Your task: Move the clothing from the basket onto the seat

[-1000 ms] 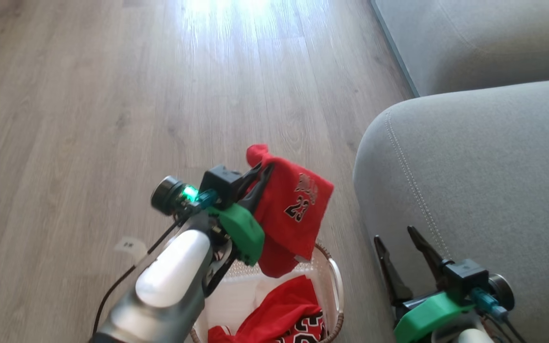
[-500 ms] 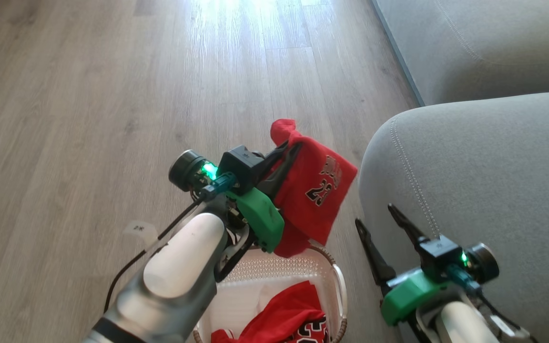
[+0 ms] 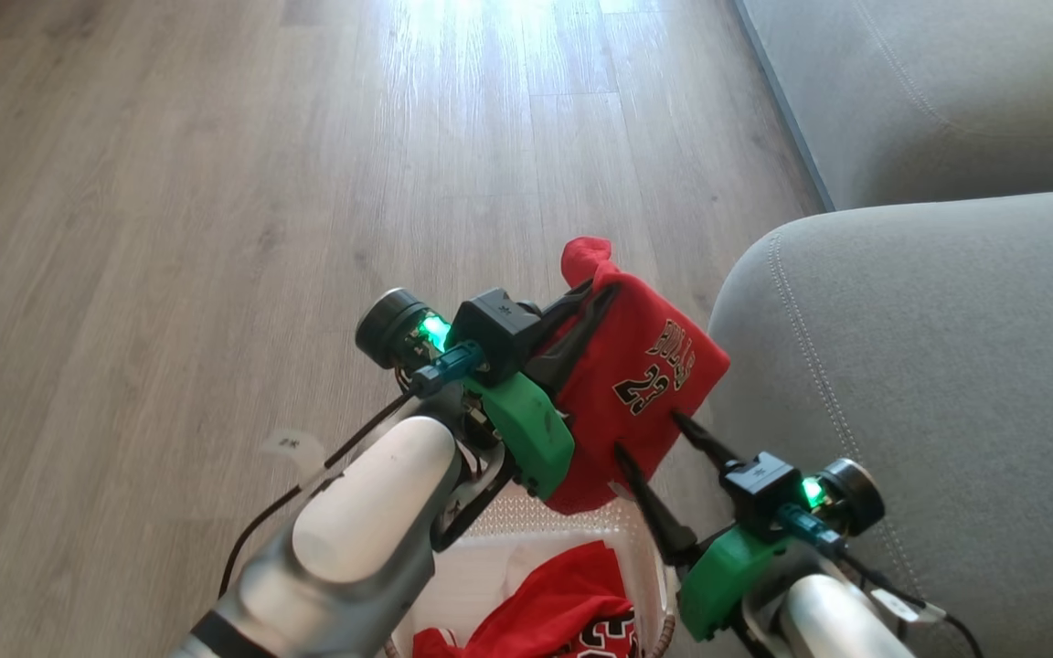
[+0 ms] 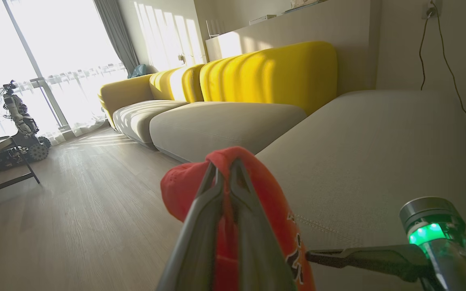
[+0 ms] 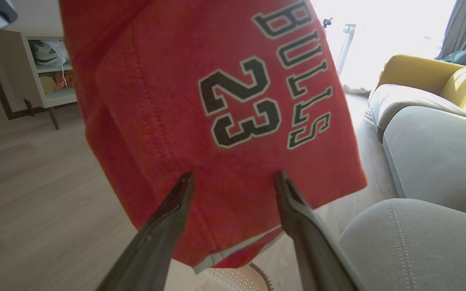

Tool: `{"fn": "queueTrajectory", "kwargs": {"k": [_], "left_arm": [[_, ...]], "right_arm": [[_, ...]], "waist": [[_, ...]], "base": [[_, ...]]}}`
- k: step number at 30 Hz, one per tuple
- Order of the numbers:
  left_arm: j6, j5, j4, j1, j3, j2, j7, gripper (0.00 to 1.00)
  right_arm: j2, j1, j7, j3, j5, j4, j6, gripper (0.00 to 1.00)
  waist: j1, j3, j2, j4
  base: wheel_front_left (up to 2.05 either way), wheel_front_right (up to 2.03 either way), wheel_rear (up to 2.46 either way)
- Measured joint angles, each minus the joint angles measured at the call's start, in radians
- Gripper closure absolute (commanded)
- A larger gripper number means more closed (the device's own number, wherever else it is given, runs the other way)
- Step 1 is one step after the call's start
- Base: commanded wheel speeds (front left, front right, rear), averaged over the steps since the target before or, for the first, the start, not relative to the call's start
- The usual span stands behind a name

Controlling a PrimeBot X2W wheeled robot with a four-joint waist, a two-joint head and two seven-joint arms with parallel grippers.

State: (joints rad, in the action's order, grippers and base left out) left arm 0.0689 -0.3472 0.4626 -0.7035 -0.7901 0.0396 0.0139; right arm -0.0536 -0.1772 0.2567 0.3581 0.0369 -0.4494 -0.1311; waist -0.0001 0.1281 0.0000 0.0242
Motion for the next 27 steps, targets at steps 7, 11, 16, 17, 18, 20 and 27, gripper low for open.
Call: {"fn": "queueTrajectory", "kwargs": {"k": [7,11,16,17,18,20,27], "left_arm": [[-0.009,-0.006,-0.007,0.000,-0.002,0.000,-0.014,1.00],[-0.017,-0.006,-0.016,-0.001,-0.007,0.000,-0.022,1.00],[-0.018,-0.022,-0.029,-0.006,-0.028,0.000,-0.030,1.00],[-0.021,-0.023,-0.030,-0.009,-0.032,0.000,-0.031,1.00],[-0.025,-0.023,-0.032,-0.013,-0.034,0.000,-0.031,1.00],[-0.026,-0.027,-0.039,-0.019,-0.035,0.000,-0.031,1.00],[-0.034,-0.050,-0.058,-0.019,-0.054,0.000,-0.031,1.00]], "right_arm": [[0.000,0.001,0.000,0.094,0.044,-0.027,0.000,0.00],[0.000,0.000,0.000,0.100,0.052,-0.050,0.000,0.00],[0.000,-0.030,0.000,0.041,0.027,-0.068,0.000,0.00],[-0.001,-0.040,0.000,0.027,0.020,-0.069,0.000,0.00],[-0.001,-0.047,0.000,0.014,0.013,-0.069,0.000,0.00],[-0.001,-0.055,0.000,-0.001,0.007,-0.072,0.000,0.00],[-0.007,-0.067,0.000,0.019,-0.028,-0.068,0.000,0.00]], "waist": [[0.0000,-0.001,0.0000,0.012],[0.0000,-0.006,0.0000,0.018],[0.0000,-0.012,0.0000,0.030],[0.0000,-0.013,0.0000,0.033],[0.0000,-0.014,0.0000,0.036],[0.0000,-0.017,0.0000,0.041],[0.0000,-0.023,0.0000,0.055]], "base": [[0.00,0.00,0.00],[0.00,0.00,0.00],[0.00,0.00,0.00],[0.00,0.00,0.00],[0.00,0.00,0.00],[0.00,0.00,0.00],[0.00,0.00,0.00]]}}
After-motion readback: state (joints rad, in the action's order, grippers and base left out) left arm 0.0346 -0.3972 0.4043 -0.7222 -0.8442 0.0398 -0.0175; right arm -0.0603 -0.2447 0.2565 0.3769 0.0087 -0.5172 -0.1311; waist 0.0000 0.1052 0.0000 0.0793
